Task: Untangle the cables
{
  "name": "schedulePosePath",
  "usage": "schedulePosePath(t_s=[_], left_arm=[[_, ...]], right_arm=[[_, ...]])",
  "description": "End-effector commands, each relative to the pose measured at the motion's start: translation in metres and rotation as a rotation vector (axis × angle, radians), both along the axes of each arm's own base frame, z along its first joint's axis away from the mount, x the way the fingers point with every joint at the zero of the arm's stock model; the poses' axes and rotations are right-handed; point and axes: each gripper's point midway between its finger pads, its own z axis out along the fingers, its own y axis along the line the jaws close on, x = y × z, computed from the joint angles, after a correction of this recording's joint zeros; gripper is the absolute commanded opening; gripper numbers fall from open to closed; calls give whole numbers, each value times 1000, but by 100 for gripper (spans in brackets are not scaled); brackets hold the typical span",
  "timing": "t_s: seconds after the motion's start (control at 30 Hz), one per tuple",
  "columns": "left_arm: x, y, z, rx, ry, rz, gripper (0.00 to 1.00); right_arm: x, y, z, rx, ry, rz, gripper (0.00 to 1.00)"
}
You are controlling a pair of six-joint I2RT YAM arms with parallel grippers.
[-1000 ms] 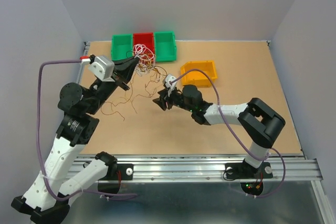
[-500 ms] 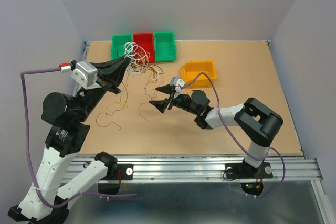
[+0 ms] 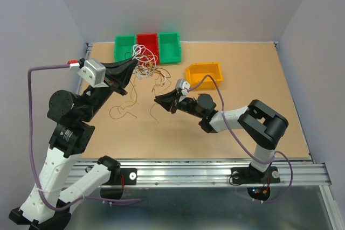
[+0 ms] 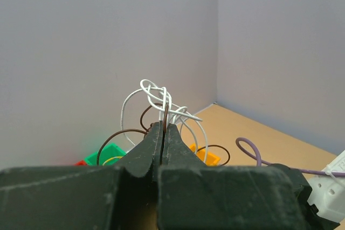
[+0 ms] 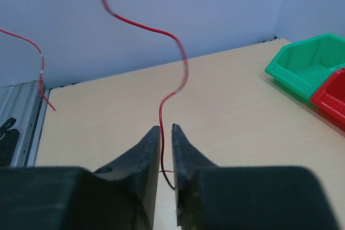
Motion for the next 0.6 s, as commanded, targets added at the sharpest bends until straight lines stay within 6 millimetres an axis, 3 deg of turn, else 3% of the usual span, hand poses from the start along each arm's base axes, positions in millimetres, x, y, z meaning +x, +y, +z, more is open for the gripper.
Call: schedulePosePath(t_s=[0.0,0.07,0.17,0.23,0.3,0.33,0.37,0.4,0.43,0.47,0.5,0.53,0.57], left_arm=[[-7,3,20,-38,-55,-7,0],[-3,6,18,-47,-45,21,0],[9,20,17,-87,-30,117,0],[27,38,11,-126,4,244,0],[39,56,8,-161,20,357,0],[53,72,2,-184,39,457,0],[59,80,0,-193,45,500,0],[64,90,-4,-207,55,551,0],[71,94,-11,-213,68,575,0],[76,102,-14,-220,75,603,0],[80,114,-19,-222,81,643,0],[85,119,-28,-213,93,661,0],[88,127,-30,-216,88,692,0]], right_arm=[[-7,6,25,80,-61,23,8],[-4,2,24,78,-54,-6,1],[-6,-7,29,94,-39,-28,1],[-11,-17,44,122,-52,-43,1],[-14,-31,45,129,-37,-81,1],[-10,-47,63,175,-42,-147,1],[-8,-57,68,193,-38,-186,0],[-9,-70,57,179,-15,-220,1],[-10,-89,78,232,-30,-267,1],[-9,-102,78,241,-22,-304,1],[0,-123,80,263,6,-358,1],[6,-142,68,260,47,-411,1],[16,-174,78,310,83,-472,0]])
